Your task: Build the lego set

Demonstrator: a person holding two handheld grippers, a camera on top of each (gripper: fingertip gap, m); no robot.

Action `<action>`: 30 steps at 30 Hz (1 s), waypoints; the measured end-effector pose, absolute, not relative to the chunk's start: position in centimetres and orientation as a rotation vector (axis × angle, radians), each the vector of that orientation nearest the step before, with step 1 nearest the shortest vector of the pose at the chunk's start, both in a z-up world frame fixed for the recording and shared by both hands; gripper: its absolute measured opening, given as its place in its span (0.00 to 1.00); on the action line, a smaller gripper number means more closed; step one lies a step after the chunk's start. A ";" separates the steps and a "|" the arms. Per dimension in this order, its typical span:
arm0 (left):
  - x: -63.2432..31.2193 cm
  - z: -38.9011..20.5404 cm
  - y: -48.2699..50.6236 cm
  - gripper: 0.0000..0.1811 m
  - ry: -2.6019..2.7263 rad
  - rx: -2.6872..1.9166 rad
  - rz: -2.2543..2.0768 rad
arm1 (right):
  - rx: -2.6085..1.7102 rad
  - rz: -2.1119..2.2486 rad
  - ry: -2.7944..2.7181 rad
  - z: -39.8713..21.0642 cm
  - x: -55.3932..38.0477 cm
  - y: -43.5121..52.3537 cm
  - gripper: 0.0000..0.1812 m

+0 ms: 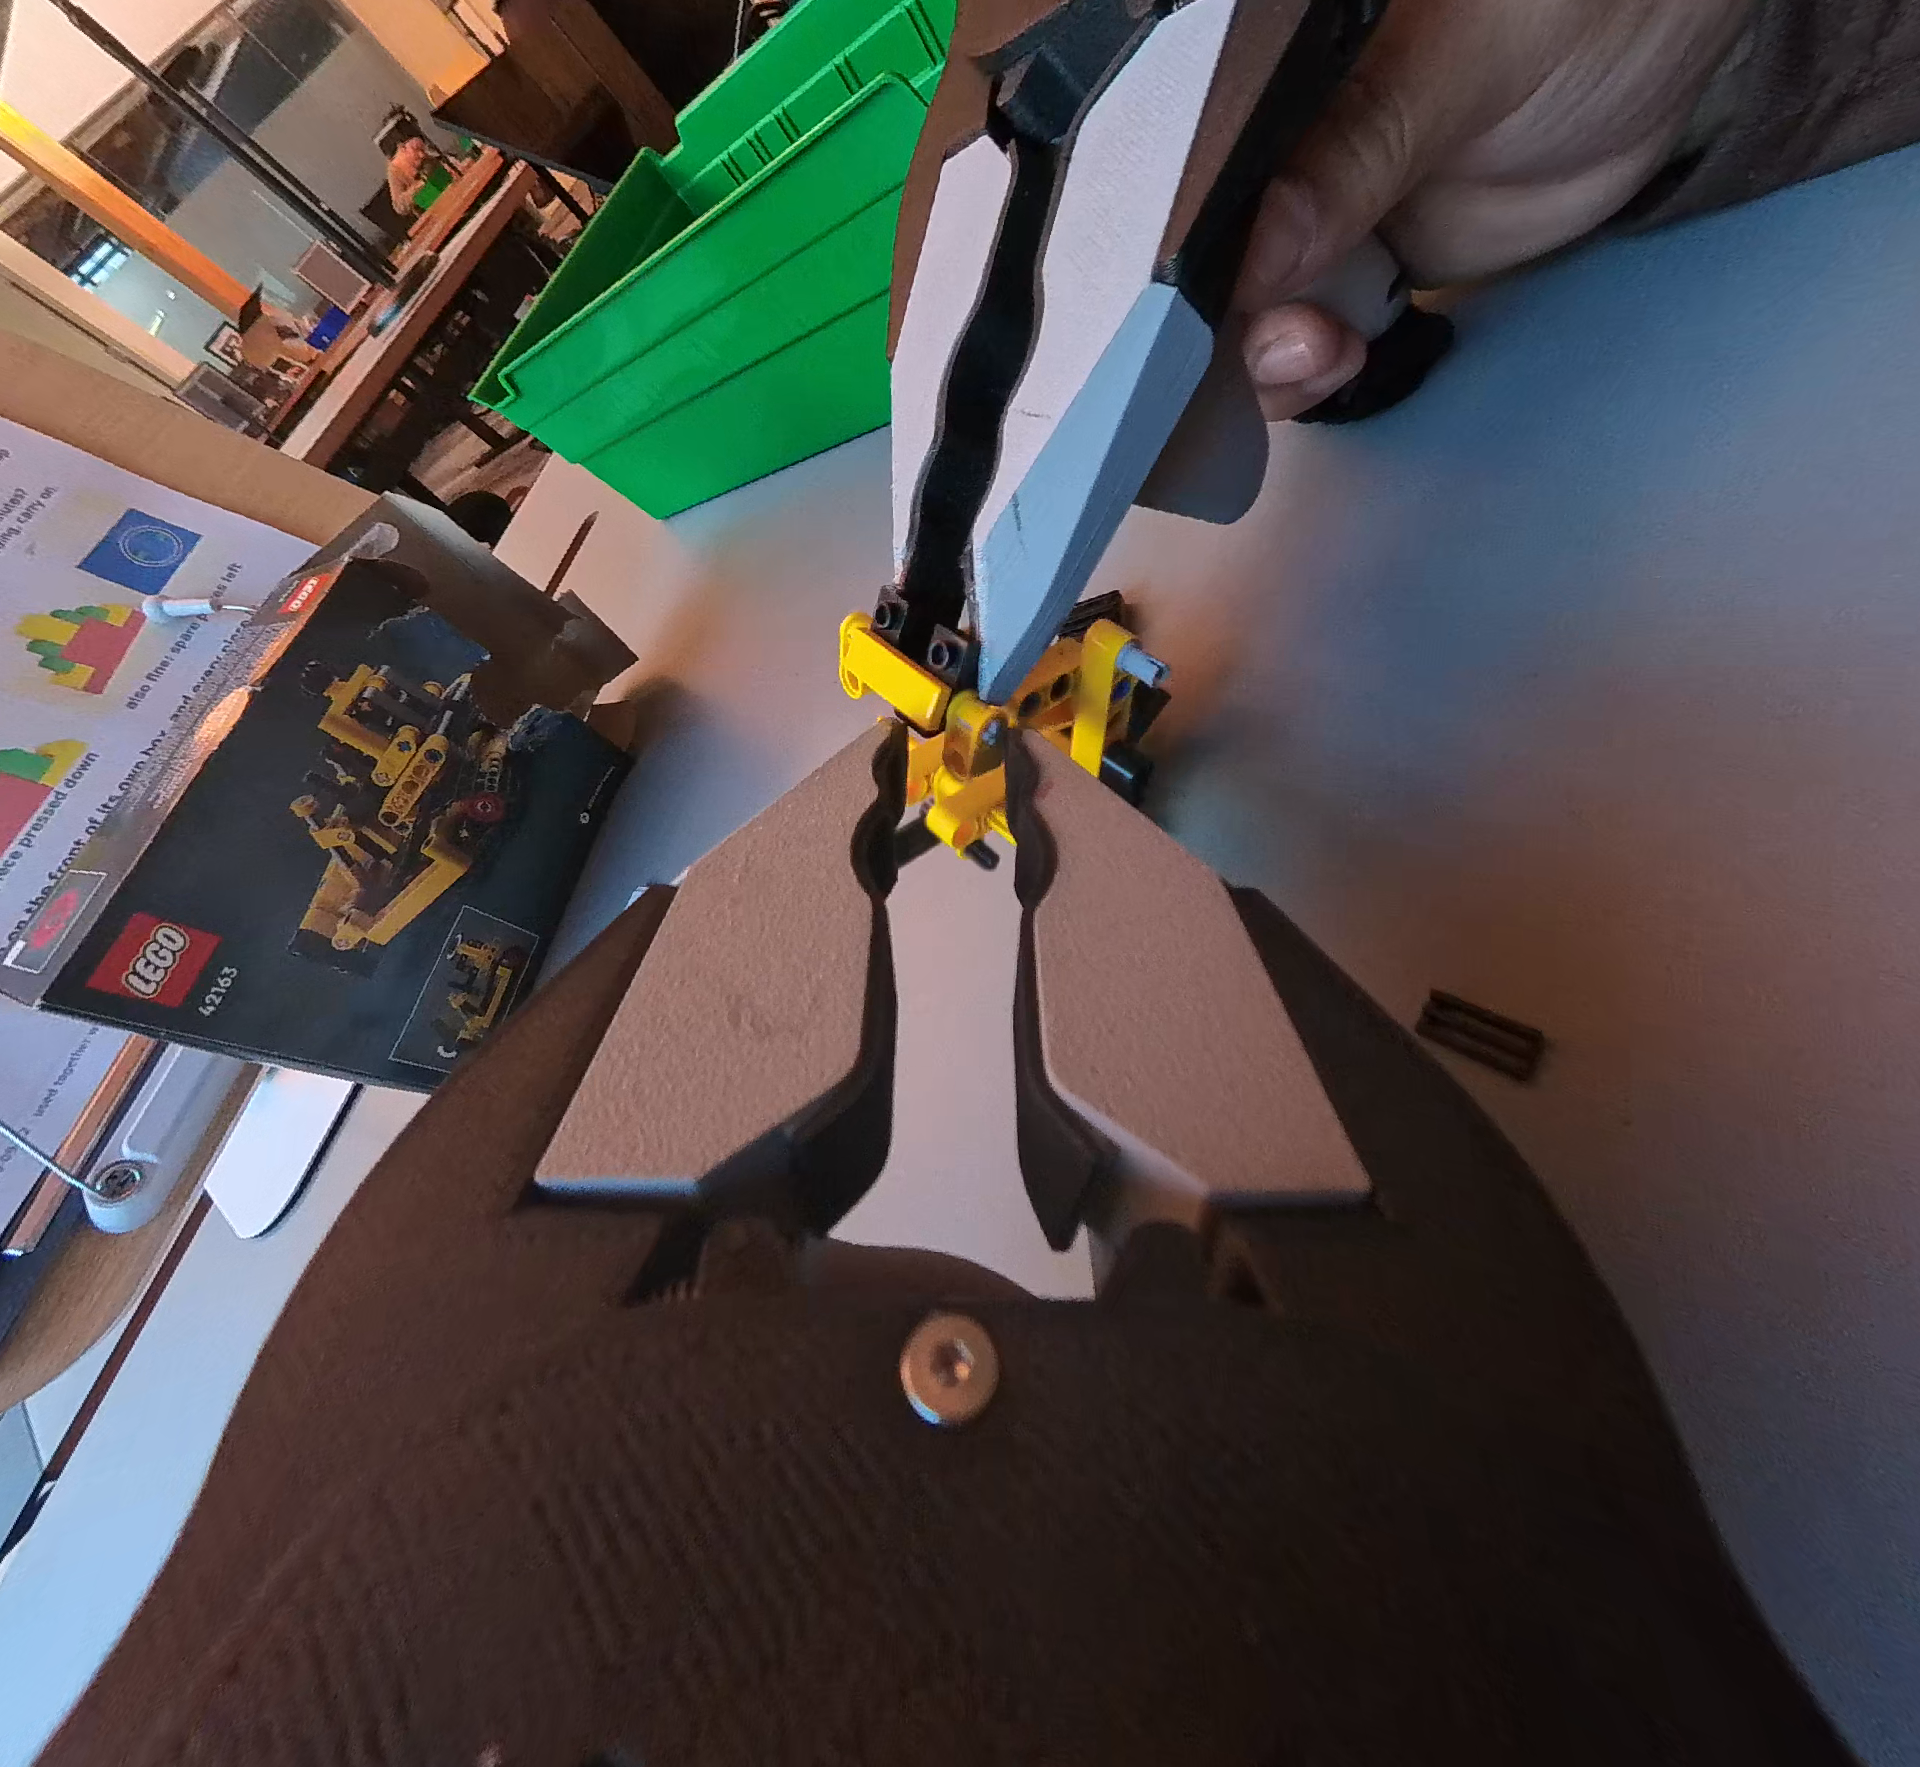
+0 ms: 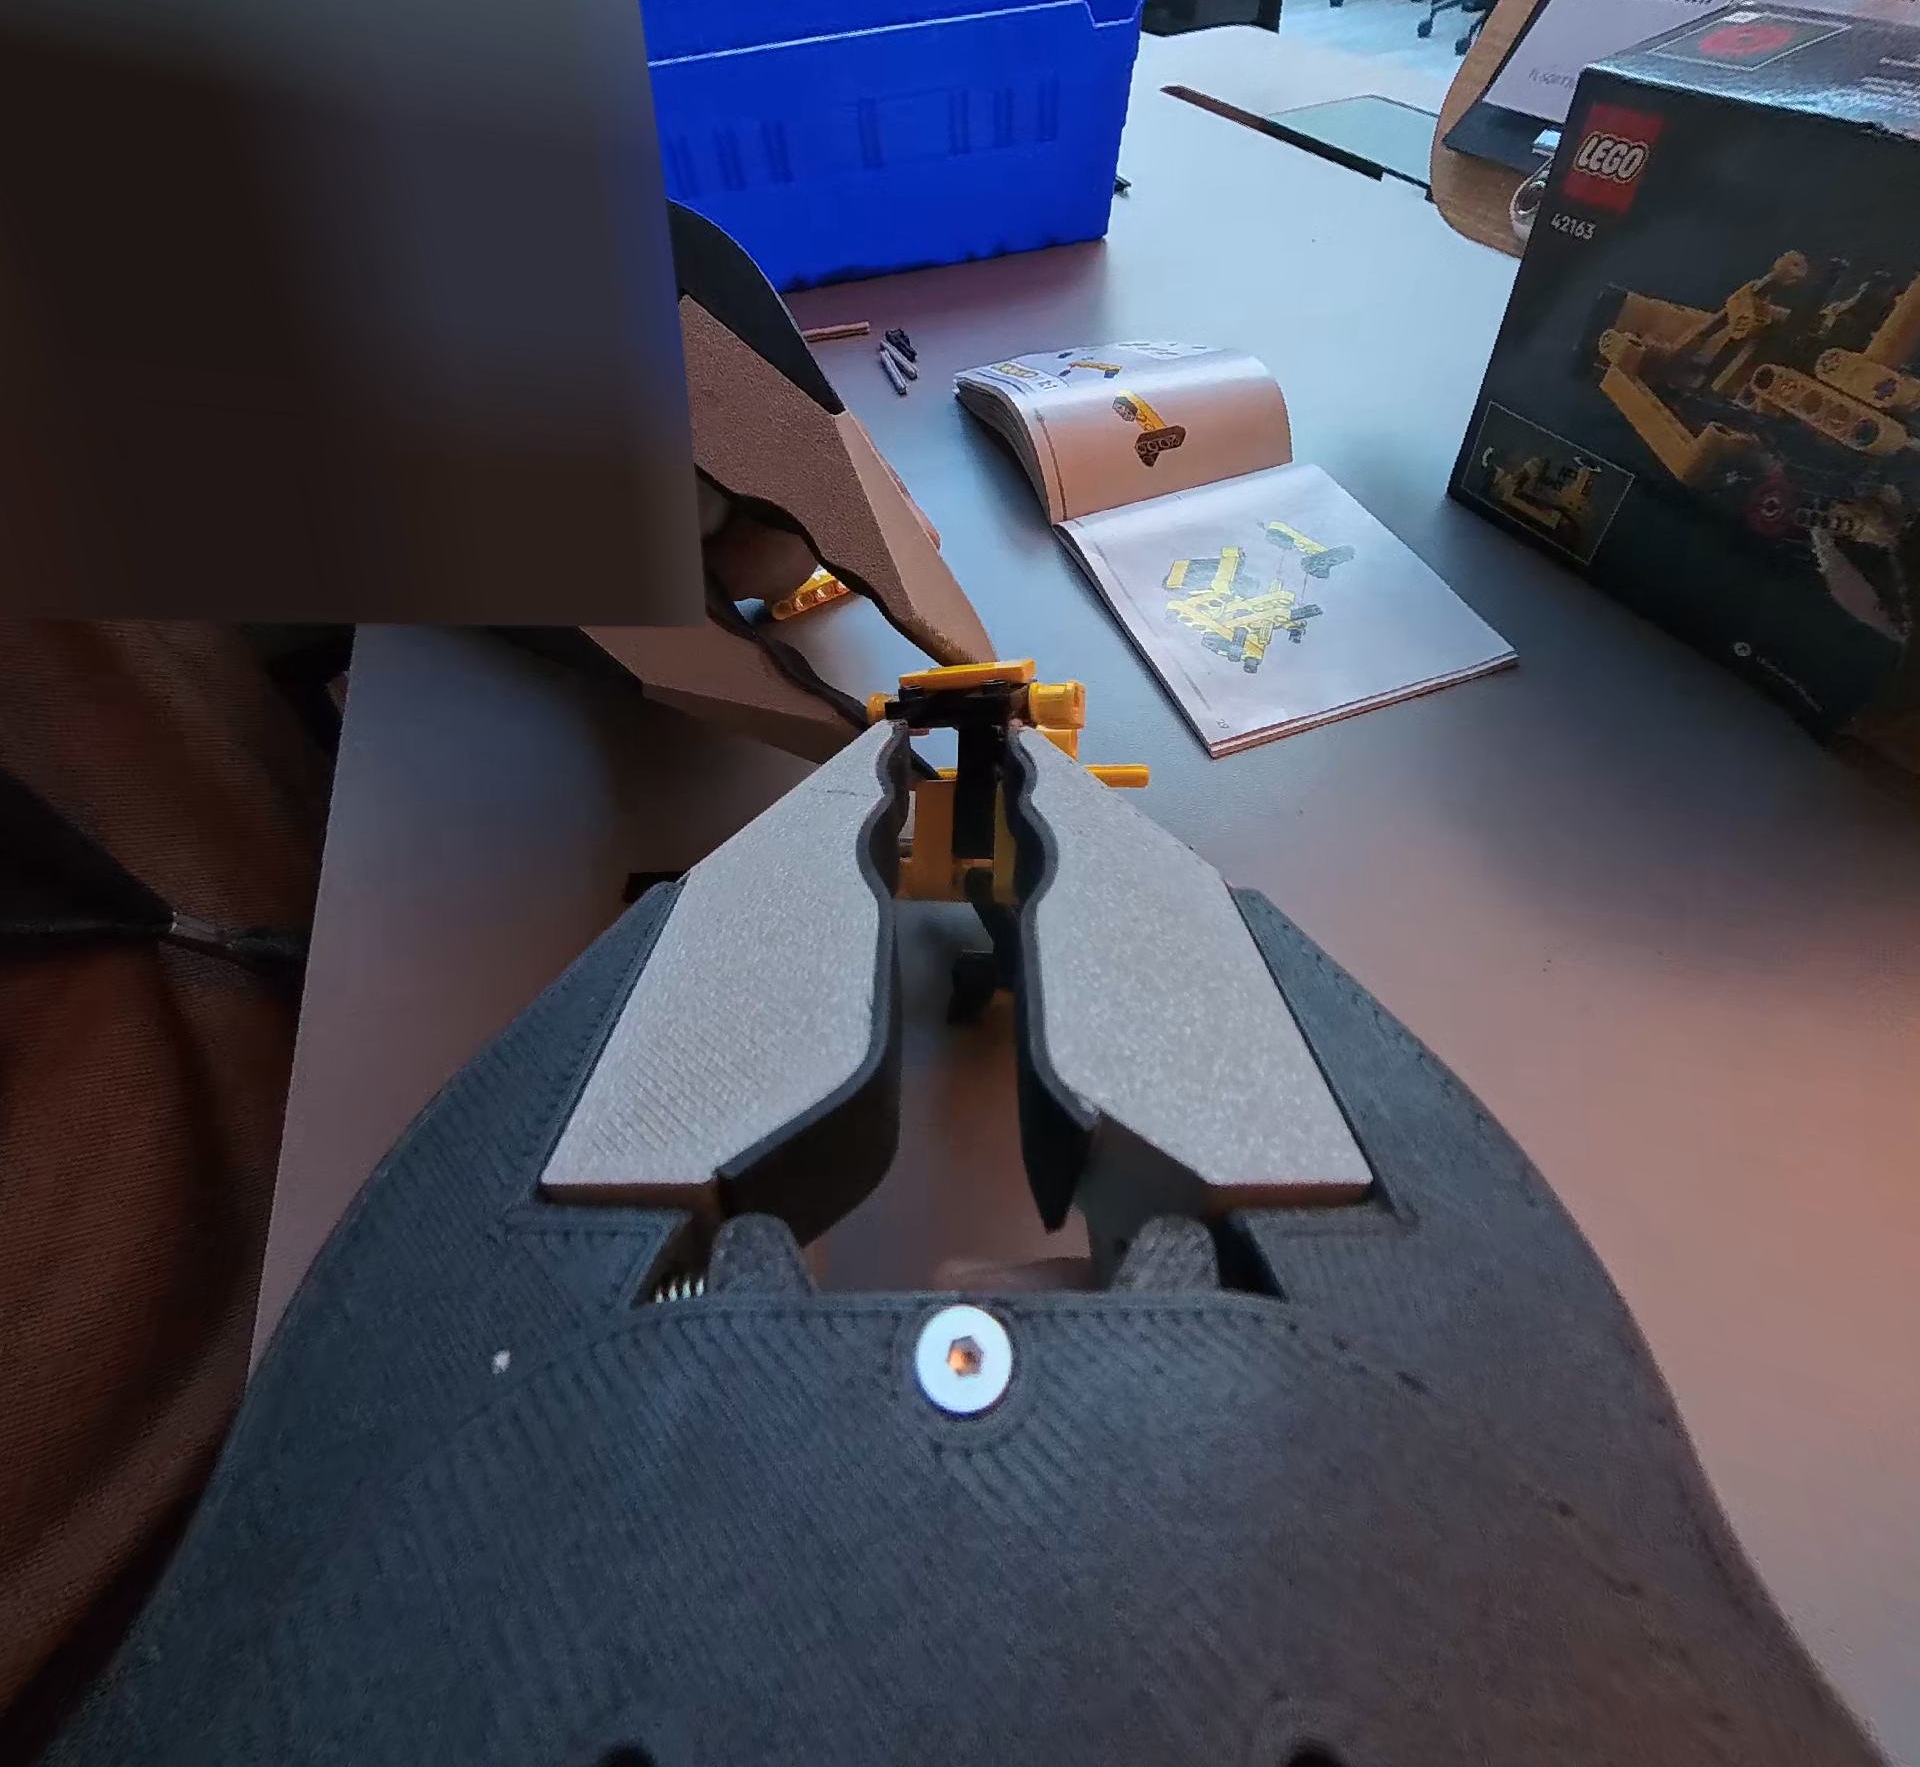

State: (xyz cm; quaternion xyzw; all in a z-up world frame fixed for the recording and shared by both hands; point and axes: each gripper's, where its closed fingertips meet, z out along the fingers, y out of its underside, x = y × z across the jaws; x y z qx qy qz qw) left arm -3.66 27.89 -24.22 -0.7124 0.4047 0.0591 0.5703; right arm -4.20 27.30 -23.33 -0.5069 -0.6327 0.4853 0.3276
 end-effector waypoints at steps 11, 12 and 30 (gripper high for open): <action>-3.7 -24.3 27.9 0.08 0.955 -1.675 0.145 | -1.338 1.273 -1.663 -23.5 -4.2 27.3 0.08; -3.7 -24.4 27.9 0.08 0.955 -1.675 0.146 | -1.339 1.273 -1.663 -23.5 -4.2 27.3 0.08; -3.6 -24.6 28.0 0.09 0.973 -1.667 0.168 | -1.361 1.260 -1.691 -24.0 -4.2 27.2 0.09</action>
